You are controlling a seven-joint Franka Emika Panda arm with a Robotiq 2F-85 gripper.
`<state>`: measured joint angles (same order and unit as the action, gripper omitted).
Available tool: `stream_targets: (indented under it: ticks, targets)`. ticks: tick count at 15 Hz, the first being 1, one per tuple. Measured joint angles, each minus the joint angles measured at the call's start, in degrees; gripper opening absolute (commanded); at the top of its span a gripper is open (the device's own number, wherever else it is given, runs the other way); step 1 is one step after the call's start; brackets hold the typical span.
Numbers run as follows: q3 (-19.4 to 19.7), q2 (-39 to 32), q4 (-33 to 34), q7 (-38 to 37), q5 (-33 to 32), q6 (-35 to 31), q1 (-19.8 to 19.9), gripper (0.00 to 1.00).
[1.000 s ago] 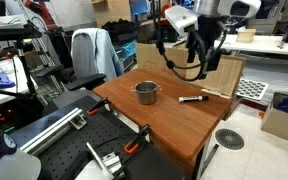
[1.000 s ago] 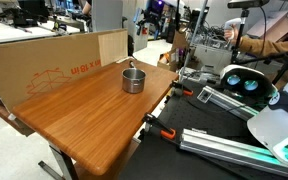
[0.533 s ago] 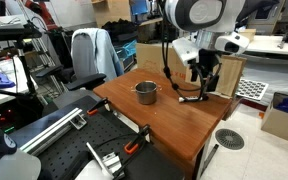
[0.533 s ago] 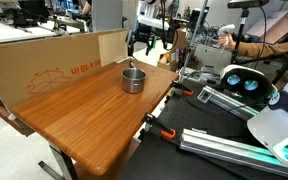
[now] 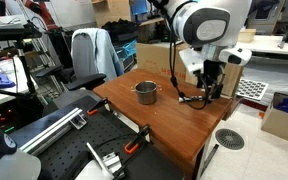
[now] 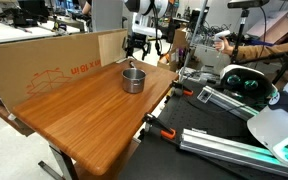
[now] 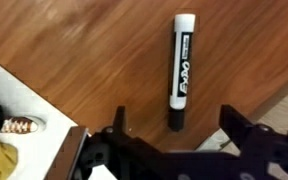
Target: Pick up the marker and put it in the bowl
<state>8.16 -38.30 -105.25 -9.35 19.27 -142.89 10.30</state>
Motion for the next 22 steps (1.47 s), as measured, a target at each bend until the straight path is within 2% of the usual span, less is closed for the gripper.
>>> stream_targets:
  ticks: [4,5,7,16,17,18,22]
  targets:
    - [0.09,-3.04,2.04,-0.98,0.0,-0.99,0.41,0.99]
    - [0.09,-3.57,2.46,-1.18,-0.01,-1.02,0.41,0.74]
    - [0.06,-4.31,3.13,-1.31,-0.06,-1.02,0.41,0.72]
    - [0.16,-4.57,5.1,-1.31,-0.11,-1.04,0.46,0.02]
    - [0.16,-4.56,5.33,-1.31,-0.11,-1.05,0.48,0.0]
    - [0.17,-4.56,5.54,-1.31,-0.11,-1.06,0.48,0.04]
    - [0.16,-4.55,5.95,-1.31,-0.08,-1.06,0.6,0.05]
